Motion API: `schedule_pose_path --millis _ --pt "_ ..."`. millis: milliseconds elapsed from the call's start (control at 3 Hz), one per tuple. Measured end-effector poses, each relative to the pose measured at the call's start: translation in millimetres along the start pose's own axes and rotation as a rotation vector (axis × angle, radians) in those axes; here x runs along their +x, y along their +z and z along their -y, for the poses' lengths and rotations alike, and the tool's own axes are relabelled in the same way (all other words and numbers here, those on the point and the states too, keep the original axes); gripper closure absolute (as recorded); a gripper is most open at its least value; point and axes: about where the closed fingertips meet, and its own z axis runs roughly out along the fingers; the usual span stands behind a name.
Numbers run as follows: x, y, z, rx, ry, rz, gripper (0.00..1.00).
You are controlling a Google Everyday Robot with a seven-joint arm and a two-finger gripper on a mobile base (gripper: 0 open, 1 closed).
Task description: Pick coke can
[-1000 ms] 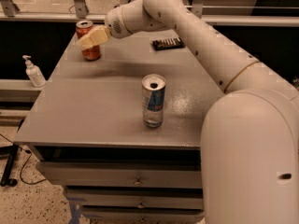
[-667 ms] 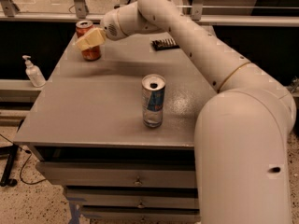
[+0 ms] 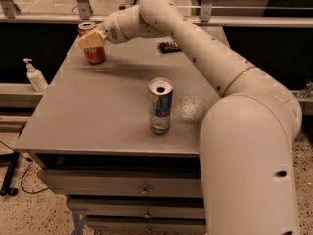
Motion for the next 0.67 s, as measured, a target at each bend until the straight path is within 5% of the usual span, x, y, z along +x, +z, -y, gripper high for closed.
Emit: schedule_pose_path --millis 667 --pt "-13 -33 -4 0.015 0.013 0.085 0.88"
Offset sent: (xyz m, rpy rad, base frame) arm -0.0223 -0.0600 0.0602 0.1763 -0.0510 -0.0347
